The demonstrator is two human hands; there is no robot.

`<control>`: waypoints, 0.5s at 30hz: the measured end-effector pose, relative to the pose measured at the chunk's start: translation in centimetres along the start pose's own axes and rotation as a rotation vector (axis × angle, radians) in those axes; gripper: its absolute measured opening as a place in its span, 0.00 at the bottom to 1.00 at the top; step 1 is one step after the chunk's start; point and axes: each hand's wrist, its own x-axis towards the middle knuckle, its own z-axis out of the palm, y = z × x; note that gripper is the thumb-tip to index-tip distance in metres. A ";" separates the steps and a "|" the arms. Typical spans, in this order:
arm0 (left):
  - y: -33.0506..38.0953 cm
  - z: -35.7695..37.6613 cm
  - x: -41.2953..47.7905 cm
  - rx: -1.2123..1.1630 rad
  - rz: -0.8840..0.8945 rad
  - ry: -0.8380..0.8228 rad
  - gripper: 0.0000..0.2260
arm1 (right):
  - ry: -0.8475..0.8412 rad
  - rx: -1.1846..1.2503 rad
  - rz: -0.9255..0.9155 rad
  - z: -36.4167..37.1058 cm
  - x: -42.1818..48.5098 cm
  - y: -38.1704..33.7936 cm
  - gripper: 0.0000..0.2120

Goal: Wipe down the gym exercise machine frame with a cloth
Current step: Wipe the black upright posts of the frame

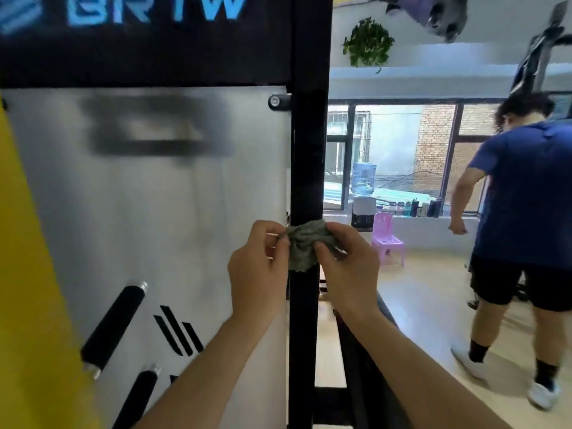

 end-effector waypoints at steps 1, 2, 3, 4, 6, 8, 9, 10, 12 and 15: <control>0.8 -0.2 0.6 -0.011 -0.008 -0.020 0.04 | -0.008 -0.024 0.005 -0.2 0.9 -0.7 0.14; 1.6 -0.4 1.2 -0.025 -0.016 -0.044 0.06 | -0.014 -0.042 0.013 -0.3 1.8 -1.4 0.13; 2.4 -0.5 1.8 -0.044 -0.019 -0.071 0.08 | -0.019 -0.052 0.020 -0.5 2.5 -2.1 0.13; 3.1 -0.6 2.4 -0.059 -0.013 -0.099 0.11 | -0.025 -0.058 0.028 -0.6 3.3 -2.8 0.13; 4.5 -0.7 3.8 -0.043 0.026 -0.133 0.15 | -0.039 -0.071 0.033 -0.9 4.5 -4.6 0.13; 5.5 -0.8 5.2 0.022 0.063 -0.127 0.17 | -0.067 -0.106 0.014 -1.0 5.3 -6.3 0.13; 5.8 -1.0 5.8 0.057 0.070 -0.127 0.18 | -0.091 -0.138 -0.002 -1.1 5.6 -6.9 0.13; 6.2 -1.0 6.3 0.082 0.072 -0.128 0.18 | -0.123 -0.174 -0.011 -1.2 6.0 -7.4 0.14; 7.0 -1.2 7.3 0.123 0.068 -0.130 0.17 | -0.217 -0.225 0.001 -1.8 6.8 -8.1 0.16; 7.8 -1.3 8.5 0.186 0.060 -0.142 0.14 | -0.350 -0.282 0.030 -3.3 8.3 -9.0 0.20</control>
